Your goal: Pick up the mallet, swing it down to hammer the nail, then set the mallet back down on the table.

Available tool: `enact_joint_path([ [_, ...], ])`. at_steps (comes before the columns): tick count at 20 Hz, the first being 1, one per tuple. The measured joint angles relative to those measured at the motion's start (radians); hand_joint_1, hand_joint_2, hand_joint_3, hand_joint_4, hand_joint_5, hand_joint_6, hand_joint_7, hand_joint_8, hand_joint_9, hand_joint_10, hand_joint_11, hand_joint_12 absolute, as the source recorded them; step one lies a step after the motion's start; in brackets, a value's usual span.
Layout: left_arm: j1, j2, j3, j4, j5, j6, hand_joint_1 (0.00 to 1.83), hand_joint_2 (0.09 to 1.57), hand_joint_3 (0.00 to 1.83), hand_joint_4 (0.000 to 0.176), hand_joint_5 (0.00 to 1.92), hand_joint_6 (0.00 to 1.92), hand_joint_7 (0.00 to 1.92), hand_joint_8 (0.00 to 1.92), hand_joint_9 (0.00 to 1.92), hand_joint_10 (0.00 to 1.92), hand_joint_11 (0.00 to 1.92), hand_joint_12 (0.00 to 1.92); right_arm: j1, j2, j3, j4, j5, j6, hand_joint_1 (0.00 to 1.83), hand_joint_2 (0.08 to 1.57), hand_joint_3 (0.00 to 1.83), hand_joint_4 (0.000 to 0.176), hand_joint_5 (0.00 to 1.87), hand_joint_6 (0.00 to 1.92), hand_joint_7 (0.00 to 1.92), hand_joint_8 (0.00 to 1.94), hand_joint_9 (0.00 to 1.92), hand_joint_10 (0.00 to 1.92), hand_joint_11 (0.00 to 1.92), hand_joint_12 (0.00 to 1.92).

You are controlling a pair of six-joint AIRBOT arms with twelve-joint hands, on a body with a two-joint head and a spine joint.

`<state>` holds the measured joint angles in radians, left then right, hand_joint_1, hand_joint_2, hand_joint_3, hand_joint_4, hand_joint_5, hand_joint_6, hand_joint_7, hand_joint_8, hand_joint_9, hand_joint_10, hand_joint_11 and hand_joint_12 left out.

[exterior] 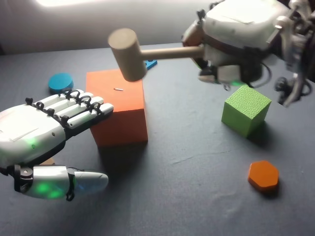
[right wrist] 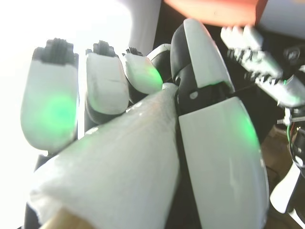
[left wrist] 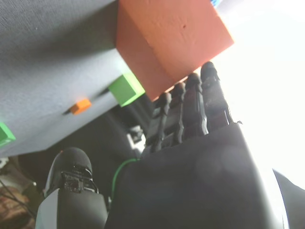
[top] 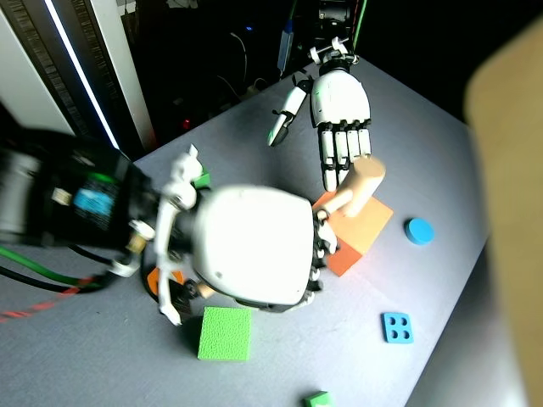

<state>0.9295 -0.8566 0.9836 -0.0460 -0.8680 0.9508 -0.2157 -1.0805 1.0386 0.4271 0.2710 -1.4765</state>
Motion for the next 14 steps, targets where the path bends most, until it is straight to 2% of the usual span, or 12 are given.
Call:
enact_joint_path([
  [2, 0.000, 0.000, 0.000, 0.000, 0.000, 0.000, 0.00, 1.09, 0.00, 0.000, 0.04, 0.00, 0.03, 0.00, 0.02, 0.00, 0.02, 0.02, -0.006, 0.035, -0.036, -0.014, -0.032, -0.021, 1.46, 1.36, 0.00, 0.000, 1.13, 1.92, 1.38, 1.94, 1.60, 1.92, 1.63, 1.92],
  [4, 0.000, 0.000, 0.000, 0.001, 0.002, -0.003, 0.00, 1.08, 0.00, 0.000, 0.05, 0.00, 0.04, 0.00, 0.03, 0.00, 0.03, 0.03, -0.035, 0.057, -0.072, -0.091, -0.032, -0.022, 1.46, 1.36, 0.00, 0.002, 1.15, 1.92, 1.39, 1.94, 1.61, 1.92, 1.63, 1.92],
  [5, 0.000, 0.000, 0.000, 0.001, 0.003, -0.003, 0.00, 1.08, 0.00, 0.000, 0.03, 0.00, 0.02, 0.00, 0.01, 0.00, 0.01, 0.02, -0.054, 0.065, -0.086, -0.158, -0.040, 0.010, 1.44, 1.37, 0.01, 0.004, 1.14, 1.92, 1.36, 1.94, 1.59, 1.92, 1.61, 1.92],
  [6, 0.000, 0.000, 0.000, 0.000, 0.003, -0.003, 0.00, 1.09, 0.00, 0.000, 0.04, 0.00, 0.03, 0.01, 0.02, 0.01, 0.02, 0.03, -0.064, 0.070, -0.090, -0.223, -0.044, 0.049, 1.44, 1.37, 0.00, 0.005, 1.13, 1.92, 1.36, 1.94, 1.59, 1.92, 1.62, 1.92],
  [7, 0.000, 0.000, 0.000, 0.001, 0.003, -0.003, 0.00, 1.09, 0.00, 0.000, 0.04, 0.00, 0.03, 0.01, 0.02, 0.01, 0.01, 0.03, -0.082, 0.081, -0.089, -0.376, -0.041, 0.187, 1.44, 1.36, 0.00, 0.007, 1.15, 1.92, 1.39, 1.94, 1.61, 1.92, 1.65, 1.92],
  [8, 0.000, 0.000, 0.000, 0.001, 0.004, -0.003, 0.00, 1.09, 0.00, 0.000, 0.05, 0.01, 0.04, 0.01, 0.03, 0.01, 0.02, 0.03, -0.098, 0.091, -0.089, -0.475, -0.027, 0.267, 1.44, 1.36, 0.00, 0.009, 1.15, 1.92, 1.39, 1.94, 1.61, 1.92, 1.63, 1.92],
  [11, -0.001, 0.000, 0.001, 0.001, 0.002, -0.006, 0.00, 1.09, 0.00, 0.000, 0.05, 0.01, 0.04, 0.01, 0.03, 0.01, 0.02, 0.03, -0.131, 0.091, -0.074, -0.682, -0.018, 0.447, 1.46, 1.35, 0.00, 0.017, 1.16, 1.92, 1.41, 1.94, 1.62, 1.92, 1.64, 1.92],
  [12, -0.003, 0.000, 0.001, 0.001, 0.003, -0.007, 0.00, 1.09, 0.00, 0.000, 0.07, 0.01, 0.06, 0.01, 0.05, 0.01, 0.04, 0.04, -0.138, 0.074, -0.066, -0.753, -0.013, 0.500, 1.45, 1.35, 0.00, 0.020, 1.16, 1.92, 1.41, 1.94, 1.62, 1.92, 1.64, 1.92],
  [14, -0.005, 0.000, 0.001, 0.000, 0.001, -0.009, 0.00, 1.09, 0.00, 0.000, 0.06, 0.01, 0.06, 0.01, 0.05, 0.01, 0.03, 0.04, -0.146, 0.034, -0.051, -0.781, -0.018, 0.507, 1.45, 1.34, 0.00, 0.029, 1.21, 1.92, 1.44, 1.94, 1.64, 1.92, 1.66, 1.92],
])
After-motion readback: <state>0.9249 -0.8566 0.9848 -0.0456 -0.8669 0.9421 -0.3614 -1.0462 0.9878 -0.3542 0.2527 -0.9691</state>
